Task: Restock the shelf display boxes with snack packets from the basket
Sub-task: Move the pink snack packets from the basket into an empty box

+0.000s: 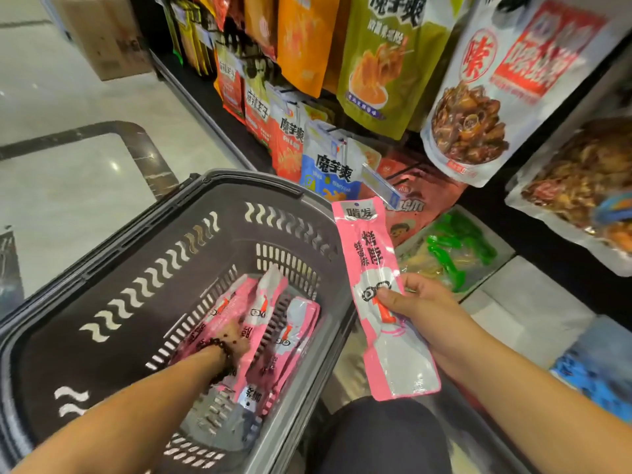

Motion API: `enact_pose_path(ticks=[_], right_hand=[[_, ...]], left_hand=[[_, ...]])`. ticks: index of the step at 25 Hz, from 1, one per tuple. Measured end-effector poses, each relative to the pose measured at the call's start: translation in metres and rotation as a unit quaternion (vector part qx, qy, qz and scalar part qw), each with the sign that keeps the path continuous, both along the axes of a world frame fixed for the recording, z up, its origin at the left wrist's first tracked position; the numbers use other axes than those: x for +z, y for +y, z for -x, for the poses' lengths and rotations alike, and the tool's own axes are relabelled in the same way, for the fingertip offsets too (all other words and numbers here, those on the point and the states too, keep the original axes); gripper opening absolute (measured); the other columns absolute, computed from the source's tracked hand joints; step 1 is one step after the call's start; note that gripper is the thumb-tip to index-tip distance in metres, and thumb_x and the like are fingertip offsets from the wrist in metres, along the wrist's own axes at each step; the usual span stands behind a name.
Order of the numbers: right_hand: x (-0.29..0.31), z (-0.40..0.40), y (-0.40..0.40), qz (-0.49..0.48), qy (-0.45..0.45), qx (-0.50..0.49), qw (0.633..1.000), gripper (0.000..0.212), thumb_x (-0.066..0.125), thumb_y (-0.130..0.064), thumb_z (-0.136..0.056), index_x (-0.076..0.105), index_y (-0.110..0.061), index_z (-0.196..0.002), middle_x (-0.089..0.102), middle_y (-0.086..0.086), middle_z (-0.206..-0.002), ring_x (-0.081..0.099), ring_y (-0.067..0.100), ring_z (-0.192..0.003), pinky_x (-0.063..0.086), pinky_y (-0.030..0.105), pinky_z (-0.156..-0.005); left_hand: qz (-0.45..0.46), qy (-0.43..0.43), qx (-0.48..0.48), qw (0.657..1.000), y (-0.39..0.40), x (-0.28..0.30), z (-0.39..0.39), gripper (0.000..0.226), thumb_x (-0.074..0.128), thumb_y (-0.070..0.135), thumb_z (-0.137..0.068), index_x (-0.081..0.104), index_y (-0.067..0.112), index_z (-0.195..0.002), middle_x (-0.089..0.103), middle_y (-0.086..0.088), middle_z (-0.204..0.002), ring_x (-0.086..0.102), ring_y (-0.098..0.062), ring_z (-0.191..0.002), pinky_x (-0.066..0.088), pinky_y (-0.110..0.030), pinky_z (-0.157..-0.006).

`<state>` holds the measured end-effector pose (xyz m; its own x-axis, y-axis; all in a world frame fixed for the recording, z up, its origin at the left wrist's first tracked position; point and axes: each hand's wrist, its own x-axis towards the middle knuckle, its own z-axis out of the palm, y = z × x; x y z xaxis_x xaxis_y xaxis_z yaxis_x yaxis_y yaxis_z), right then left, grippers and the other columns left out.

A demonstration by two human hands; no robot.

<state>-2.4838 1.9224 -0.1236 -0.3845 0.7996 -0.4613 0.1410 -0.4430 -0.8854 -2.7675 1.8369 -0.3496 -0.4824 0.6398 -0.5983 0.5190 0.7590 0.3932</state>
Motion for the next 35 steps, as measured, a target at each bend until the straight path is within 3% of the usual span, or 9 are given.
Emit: enact_pose_path(ticks=[4, 6, 8, 12, 16, 21, 24, 30, 35], right_hand=[[0.004, -0.025, 0.008, -0.011, -0.036, 0.003, 0.999, 0.011, 0.065, -0.006, -0.085, 0.063, -0.002, -0.095, 0.072, 0.016, -0.077, 0.067, 0.023, -0.058, 0.054, 0.031, -0.055], [0.006, -0.047, 0.016, -0.006, -0.063, -0.001, 0.998, 0.012, 0.064, -0.006, -0.086, 0.063, -0.003, -0.097, 0.073, 0.018, -0.081, 0.069, 0.026, -0.061, 0.055, 0.033, -0.056], [0.009, -0.070, 0.026, -0.003, -0.086, -0.007, 0.996, 0.008, 0.063, -0.005, -0.087, 0.064, -0.006, -0.094, 0.074, 0.017, -0.079, 0.069, 0.026, -0.060, 0.055, 0.031, -0.051], [-0.009, -0.140, 0.047, -0.039, -0.130, -0.080, 0.988, 0.011, 0.066, -0.002, -0.084, 0.067, -0.002, -0.095, 0.072, 0.011, -0.073, 0.066, 0.020, -0.058, 0.053, 0.029, -0.058], [-0.044, -0.206, 0.058, -0.049, -0.166, -0.144, 0.974, 0.009, 0.061, 0.002, -0.087, 0.068, 0.000, -0.093, 0.067, -0.003, -0.056, 0.061, 0.007, -0.047, 0.048, 0.020, -0.050], [-0.115, -0.248, 0.083, 0.009, -0.178, -0.261, 0.949, 0.015, 0.055, 0.013, -0.081, 0.065, 0.011, -0.092, 0.067, 0.024, -0.084, 0.064, 0.033, -0.072, 0.055, 0.055, -0.076], [-0.177, -0.249, 0.113, 0.047, -0.174, -0.273, 0.945, 0.034, 0.059, 0.011, -0.070, 0.060, 0.008, -0.104, 0.066, 0.025, -0.095, 0.066, 0.037, -0.085, 0.054, 0.054, -0.081], [-0.222, -0.210, 0.137, 0.060, -0.205, -0.270, 0.939, 0.026, 0.052, 0.002, -0.075, 0.049, -0.003, -0.100, 0.054, 0.014, -0.082, 0.055, 0.026, -0.069, 0.043, 0.028, -0.051], [-0.324, -0.213, 0.170, 0.090, -0.194, -0.257, 0.942, 0.038, 0.051, -0.009, -0.063, 0.057, -0.010, -0.100, 0.064, 0.023, -0.082, 0.066, 0.039, -0.065, 0.058, 0.049, -0.052]], left_hand=[[-0.163, -0.329, 0.126, 0.922, -0.002, 0.101, 0.000, 0.060, 0.069, -0.007, -0.075, 0.050, 0.004, -0.132, 0.071, -0.007, -0.096, 0.067, -0.021, -0.079, 0.056, -0.034, -0.075], [-0.152, -0.394, 0.103, 0.901, 0.000, 0.141, -0.010, 0.053, 0.079, 0.013, -0.069, 0.063, 0.011, -0.120, 0.073, -0.008, -0.102, 0.066, -0.025, -0.092, 0.050, -0.041, -0.091], [-0.151, -0.393, 0.086, 0.903, 0.007, 0.172, -0.031, 0.022, 0.076, 0.015, -0.078, 0.072, 0.010, -0.099, 0.072, -0.014, -0.105, 0.066, -0.027, -0.093, 0.048, -0.045, -0.095], [-0.195, -0.303, -0.032, 0.932, 0.036, 0.221, -0.109, 0.003, 0.068, 0.004, -0.084, 0.070, 0.002, -0.083, 0.072, -0.008, -0.074, 0.065, -0.011, -0.057, 0.054, -0.020, -0.059], [-0.190, -0.374, -0.075, 0.904, 0.076, 0.214, -0.195, 0.012, 0.066, -0.005, -0.083, 0.066, 0.007, -0.081, 0.070, -0.003, -0.070, 0.063, -0.012, -0.057, 0.053, -0.026, -0.063], [-0.187, -0.358, -0.106, 0.909, 0.111, 0.177, -0.281, 0.013, 0.069, -0.002, -0.082, 0.061, 0.008, -0.079, 0.067, 0.003, -0.058, 0.061, -0.010, -0.049, 0.048, -0.020, -0.050], [-0.183, -0.350, -0.097, 0.914, 0.113, 0.155, -0.290, 0.012, 0.070, -0.002, -0.081, 0.064, 0.009, -0.083, 0.069, 0.002, -0.062, 0.063, -0.010, -0.053, 0.049, -0.019, -0.049], [-0.188, -0.354, -0.131, 0.907, 0.103, 0.142, -0.286, 0.018, 0.066, -0.003, -0.084, 0.061, 0.006, -0.098, 0.071, 0.006, -0.064, 0.064, -0.001, -0.054, 0.048, -0.014, -0.051], [-0.176, -0.393, -0.166, 0.887, 0.105, 0.139, -0.279, 0.059, 0.080, 0.025, -0.066, 0.057, 0.006, -0.117, 0.076, 0.000, -0.088, 0.070, -0.010, -0.078, 0.053, -0.025, -0.070]])
